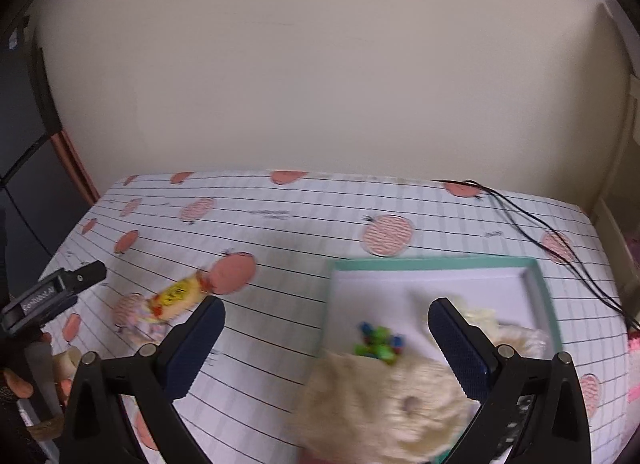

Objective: Organize objects
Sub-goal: 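Move the left tool to the pastel bracelet while the right tool moves to the yellow snack, then close the left tool on the bracelet while the right tool grasps the yellow snack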

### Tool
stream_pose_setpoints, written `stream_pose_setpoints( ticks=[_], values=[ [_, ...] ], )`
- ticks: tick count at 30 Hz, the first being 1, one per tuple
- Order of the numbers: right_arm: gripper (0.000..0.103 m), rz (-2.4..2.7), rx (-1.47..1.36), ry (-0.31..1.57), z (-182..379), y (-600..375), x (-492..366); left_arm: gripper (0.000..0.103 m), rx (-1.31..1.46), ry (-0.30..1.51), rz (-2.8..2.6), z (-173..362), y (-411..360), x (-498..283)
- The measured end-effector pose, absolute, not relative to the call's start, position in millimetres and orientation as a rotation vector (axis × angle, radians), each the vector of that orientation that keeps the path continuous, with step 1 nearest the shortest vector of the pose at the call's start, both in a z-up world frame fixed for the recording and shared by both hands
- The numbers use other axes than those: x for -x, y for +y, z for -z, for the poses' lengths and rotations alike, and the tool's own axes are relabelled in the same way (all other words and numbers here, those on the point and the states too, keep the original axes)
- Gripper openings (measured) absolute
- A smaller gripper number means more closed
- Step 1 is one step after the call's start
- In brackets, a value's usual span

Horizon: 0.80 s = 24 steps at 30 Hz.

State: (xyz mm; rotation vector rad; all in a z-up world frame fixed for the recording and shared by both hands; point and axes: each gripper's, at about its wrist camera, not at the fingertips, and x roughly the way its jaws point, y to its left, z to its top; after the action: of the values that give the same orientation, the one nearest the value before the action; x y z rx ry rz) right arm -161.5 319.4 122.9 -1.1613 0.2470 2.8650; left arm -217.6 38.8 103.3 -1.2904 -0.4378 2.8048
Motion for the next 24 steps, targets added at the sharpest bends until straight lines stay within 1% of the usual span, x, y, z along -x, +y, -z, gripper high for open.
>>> stream_pose_setpoints(
  ticks=[4, 9, 14, 21, 23, 24],
  values=[
    [0.103, -2.899, 1.172, 0.223, -121.6, 292.9, 170.2, 0.103, 1.301, -0.467, -2.835, -100.1, 17.4, 219.9],
    [0.103, -2.915, 1.224, 0.189, -109.5, 264.9, 182.7, 0.103, 1.355, -0.451, -2.846, -89.3, 2.9, 223.9],
    [0.103, -2.903, 1.294, 0.155, -91.0, 246.7, 191.6, 0.103, 1.468, -0.440, -2.790, -68.6, 0.4, 231.3],
    [0.103, -2.882, 1.359, 0.139, -69.4, 235.5, 203.5, 0.103, 1.593, -0.326, -2.717, -39.5, 14.8, 236.4],
    [0.103, -2.877, 1.365, 0.143, -67.1, 234.3, 204.5, 0.101, 1.612, -0.288, -2.714, -34.4, 19.2, 236.8],
    [0.103, -2.876, 1.368, 0.144, -65.8, 233.7, 205.0, 0.098, 1.620, -0.271, -2.715, -32.2, 21.1, 237.3]
  ],
)
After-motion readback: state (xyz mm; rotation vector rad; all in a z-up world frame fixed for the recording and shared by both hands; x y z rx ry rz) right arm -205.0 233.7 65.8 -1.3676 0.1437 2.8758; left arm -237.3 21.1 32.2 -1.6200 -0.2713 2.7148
